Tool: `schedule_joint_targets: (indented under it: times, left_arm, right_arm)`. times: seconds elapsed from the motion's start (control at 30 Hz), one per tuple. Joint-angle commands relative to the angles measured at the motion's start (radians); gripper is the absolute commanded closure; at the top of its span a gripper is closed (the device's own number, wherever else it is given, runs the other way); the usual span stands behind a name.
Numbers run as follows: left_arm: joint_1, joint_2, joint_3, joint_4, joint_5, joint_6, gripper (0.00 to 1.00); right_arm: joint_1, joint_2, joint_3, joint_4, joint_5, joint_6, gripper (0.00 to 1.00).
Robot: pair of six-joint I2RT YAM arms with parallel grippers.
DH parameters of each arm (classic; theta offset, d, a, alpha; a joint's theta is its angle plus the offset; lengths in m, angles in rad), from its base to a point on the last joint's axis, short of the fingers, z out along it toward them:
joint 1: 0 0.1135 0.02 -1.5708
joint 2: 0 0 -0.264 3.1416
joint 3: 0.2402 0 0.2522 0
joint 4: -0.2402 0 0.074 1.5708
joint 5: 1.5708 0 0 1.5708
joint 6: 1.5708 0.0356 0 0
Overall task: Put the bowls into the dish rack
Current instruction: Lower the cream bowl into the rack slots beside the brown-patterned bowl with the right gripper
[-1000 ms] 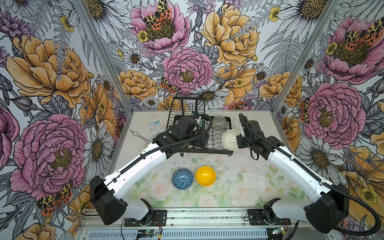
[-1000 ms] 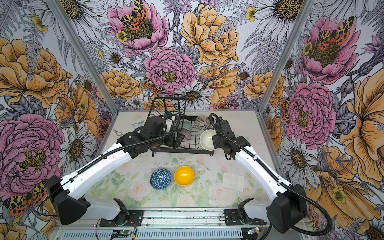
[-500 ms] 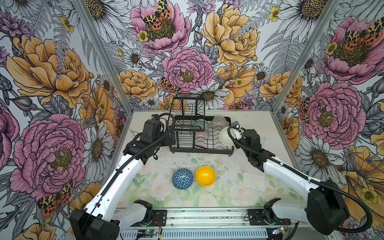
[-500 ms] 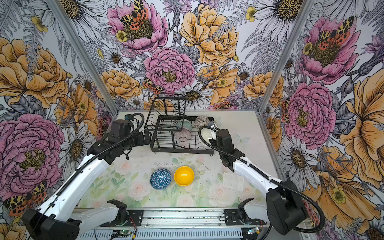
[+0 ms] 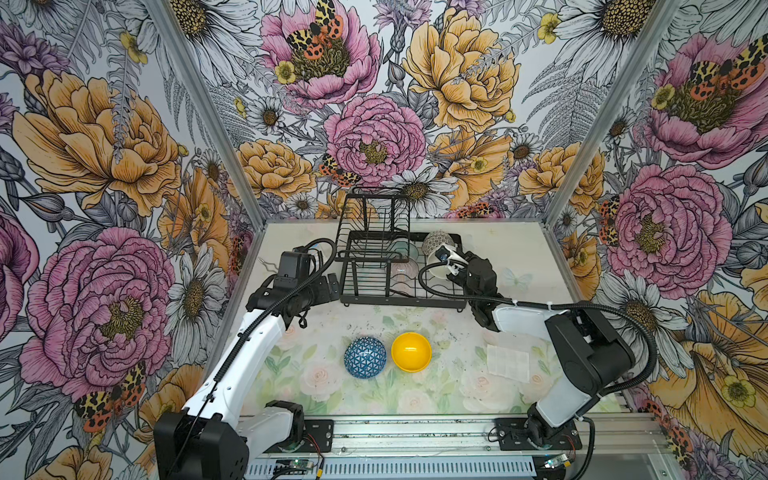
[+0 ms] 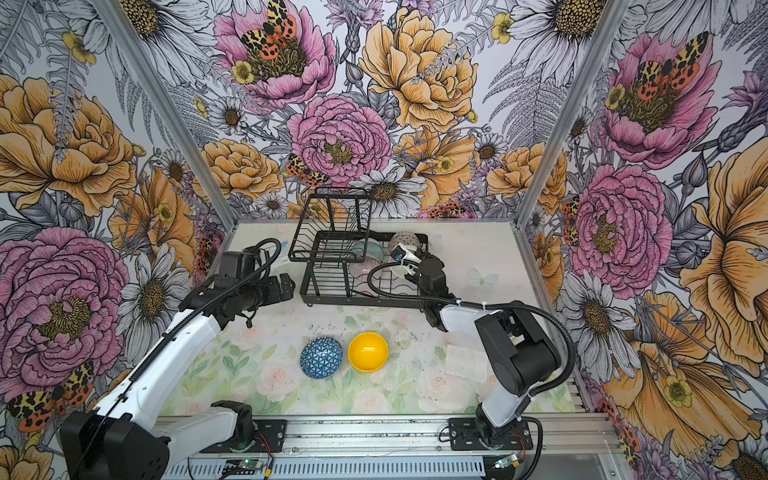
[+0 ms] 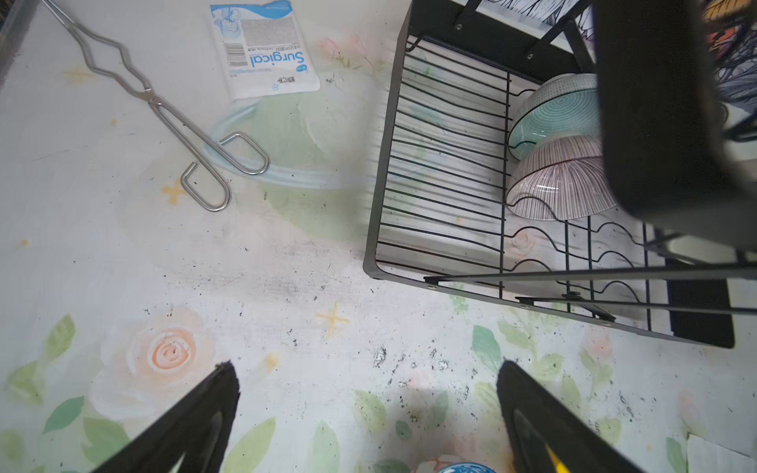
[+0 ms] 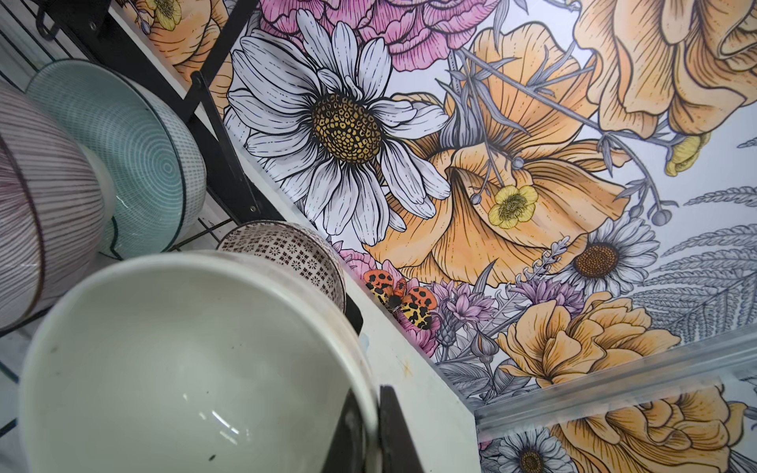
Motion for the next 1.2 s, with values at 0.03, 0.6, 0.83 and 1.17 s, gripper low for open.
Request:
schedule_joint_targets:
  times: [0.03, 0.6, 0.83, 1.17]
  left_arm:
    - [0.010, 0.004, -0.017, 0.048, 0.038, -0.015, 0.01]
    - [0.020, 0.002, -0.027, 0.060, 0.044, -0.006, 0.01]
    - [0.025, 0.000, -0.030, 0.058, 0.047, -0.003, 0.01]
    - [0.030, 0.013, -0.023, 0.063, 0.055, 0.008, 0.01]
  right_arm:
    - [0.009, 0.074, 0.083, 0.281, 0.026, -0.127, 1.00]
    - [0.010, 0.302, 0.136, 0.491, -0.011, -0.384, 1.00]
    - [0.015, 0.352, 0.158, 0.532, -0.012, -0.448, 1.00]
    - [0.018, 0.414, 0.173, 0.602, 0.001, -0.511, 1.00]
